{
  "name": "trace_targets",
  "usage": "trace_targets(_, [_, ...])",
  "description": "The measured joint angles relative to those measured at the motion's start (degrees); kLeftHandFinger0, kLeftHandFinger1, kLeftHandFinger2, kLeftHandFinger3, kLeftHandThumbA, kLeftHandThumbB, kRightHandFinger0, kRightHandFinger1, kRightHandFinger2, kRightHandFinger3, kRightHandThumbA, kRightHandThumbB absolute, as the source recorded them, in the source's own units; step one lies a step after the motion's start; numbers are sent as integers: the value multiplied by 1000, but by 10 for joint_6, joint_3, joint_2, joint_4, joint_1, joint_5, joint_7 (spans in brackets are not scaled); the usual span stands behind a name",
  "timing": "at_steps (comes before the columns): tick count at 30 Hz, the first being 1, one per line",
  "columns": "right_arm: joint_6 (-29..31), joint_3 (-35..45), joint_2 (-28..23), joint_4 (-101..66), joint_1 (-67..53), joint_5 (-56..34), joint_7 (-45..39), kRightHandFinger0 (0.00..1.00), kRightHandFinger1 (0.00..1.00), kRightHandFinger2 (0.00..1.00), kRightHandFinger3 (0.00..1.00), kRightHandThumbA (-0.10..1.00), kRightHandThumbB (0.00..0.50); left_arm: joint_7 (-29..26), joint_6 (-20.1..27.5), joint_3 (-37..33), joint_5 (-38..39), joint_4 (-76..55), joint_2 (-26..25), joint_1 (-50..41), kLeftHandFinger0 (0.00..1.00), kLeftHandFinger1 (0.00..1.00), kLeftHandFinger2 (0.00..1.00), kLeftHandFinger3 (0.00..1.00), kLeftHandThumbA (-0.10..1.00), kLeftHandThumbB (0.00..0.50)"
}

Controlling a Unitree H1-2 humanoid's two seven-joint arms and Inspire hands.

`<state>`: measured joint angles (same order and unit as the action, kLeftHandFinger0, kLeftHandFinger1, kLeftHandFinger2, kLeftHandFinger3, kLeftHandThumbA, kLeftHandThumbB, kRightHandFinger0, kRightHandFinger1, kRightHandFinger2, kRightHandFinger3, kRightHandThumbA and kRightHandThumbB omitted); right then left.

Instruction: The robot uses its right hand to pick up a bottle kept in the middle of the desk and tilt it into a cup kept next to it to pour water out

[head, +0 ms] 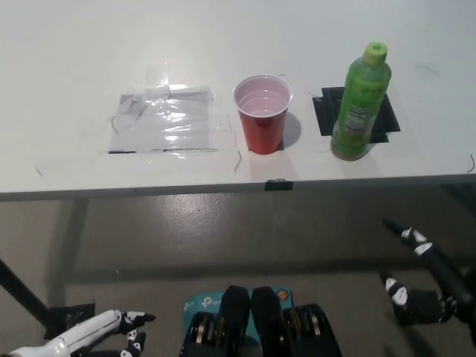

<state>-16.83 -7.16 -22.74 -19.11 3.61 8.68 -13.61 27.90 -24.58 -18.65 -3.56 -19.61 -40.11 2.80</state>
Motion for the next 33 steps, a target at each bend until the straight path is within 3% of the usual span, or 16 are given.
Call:
trace_targets(1, [-8,8,1,-3,10,-2,0,1000,1000,1000,1000,758,438,0,-1,1,-1,0,0,0,1000,1000,1000,1000,1000,426])
trace_targets(5, [-31,32,0,-16,50,-2,0,1000,1000,1000,1000,791,498,5,-3,1,-2,0,1,0,1000,1000,1000,1000,1000,414])
trace_targets(14, [-65,60,45,22,120,39,40,1000,1000,1000,1000,862,500,12,-5,1,-3,0,3,-1,1000,1000,1000,1000,1000,435])
trace_targets(20, [-85,87,90,80,174,76,71,1000,1000,1000,1000,879,500,15,-5,2,-5,0,3,-1,1000,1000,1000,1000,1000,409])
trace_targets(33, [-96,110,149,302,317,99,162,1000,1000,1000,1000,764,500,24,-6,3,-12,0,5,-2,1000,1000,1000,1000,1000,441])
